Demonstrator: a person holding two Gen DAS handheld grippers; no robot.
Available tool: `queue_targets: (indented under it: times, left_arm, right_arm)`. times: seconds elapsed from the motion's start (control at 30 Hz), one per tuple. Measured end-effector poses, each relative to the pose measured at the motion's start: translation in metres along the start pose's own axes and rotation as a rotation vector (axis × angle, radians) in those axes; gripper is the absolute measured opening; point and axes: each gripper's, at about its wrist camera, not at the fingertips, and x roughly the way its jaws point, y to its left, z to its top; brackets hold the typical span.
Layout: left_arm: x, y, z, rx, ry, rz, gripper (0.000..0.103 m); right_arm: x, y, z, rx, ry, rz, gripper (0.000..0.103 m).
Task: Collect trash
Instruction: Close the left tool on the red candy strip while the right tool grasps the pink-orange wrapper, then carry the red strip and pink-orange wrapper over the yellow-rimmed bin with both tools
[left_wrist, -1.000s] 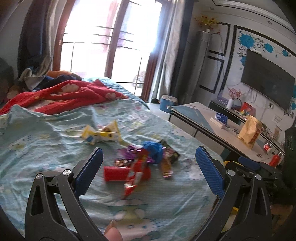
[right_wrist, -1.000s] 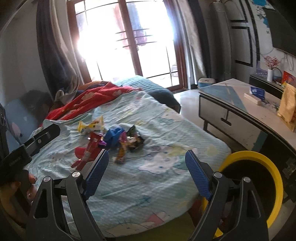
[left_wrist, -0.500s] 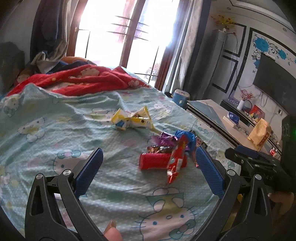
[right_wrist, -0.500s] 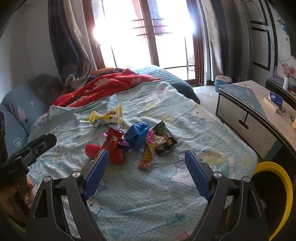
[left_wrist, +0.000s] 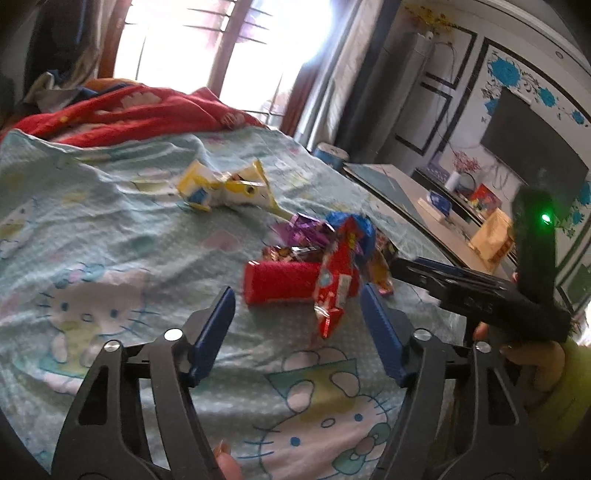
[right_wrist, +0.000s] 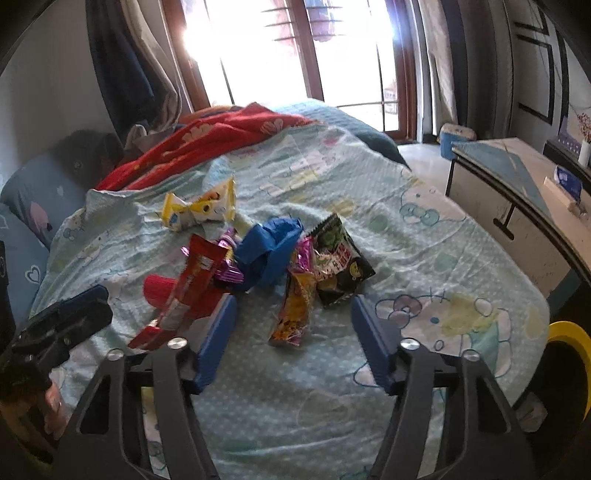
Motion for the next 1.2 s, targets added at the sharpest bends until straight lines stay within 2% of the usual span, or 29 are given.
queue_targets:
  times: [0.27, 0.43, 0.5, 0.53, 0.6, 0.63, 0.7, 0.97, 1.2]
  left_arm:
    - [0.025, -0.014, -0.006, 0.042, 0.073, -0.01, 0.059]
    - [0.038, -0.015, -0.008, 0.043, 0.115, 0.004, 0.047]
    - [0.041, -0.016, -0.009, 0.045, 0.124, 0.004, 0.037]
    - [0.041, -0.017, -0.01, 0.047, 0.126, 0.006, 0.035]
    - [0.04, -0.018, -0.012, 0.052, 0.129, 0.004, 0.023]
    - [0.04, -0.018, -0.011, 0.053, 0.129, 0.003, 0.022]
    - [0.04, -0.019, -0.012, 0.055, 0.131, -0.004, 0.009]
    - [0.038, -0.028, -0.015, 0.077, 0.135, -0.042, 0.002]
    - [0.029, -0.042, -0.019, 0.105, 0.11, -0.066, 0.001]
  right_arm:
    - [0.03, -0.01, -0.004, 0.051, 0.077, 0.029, 0.039]
    - [0.029, -0.017, -0.008, 0.07, 0.063, 0.016, 0.022]
    - [0.027, -0.021, -0.011, 0.081, 0.056, 0.017, 0.015]
    - [0.026, -0.023, -0.011, 0.086, 0.052, 0.017, 0.015]
    - [0.023, -0.025, -0.014, 0.093, 0.041, 0.015, 0.013]
    - [0.021, -0.025, -0.015, 0.096, 0.036, 0.013, 0.013]
    - [0.017, -0.026, -0.018, 0.098, 0.028, 0.01, 0.012]
    - [-0.001, -0.031, -0.032, 0.117, 0.012, 0.004, 0.012]
    - [-0.017, -0.036, -0.043, 0.113, 0.002, -0.013, 0.01]
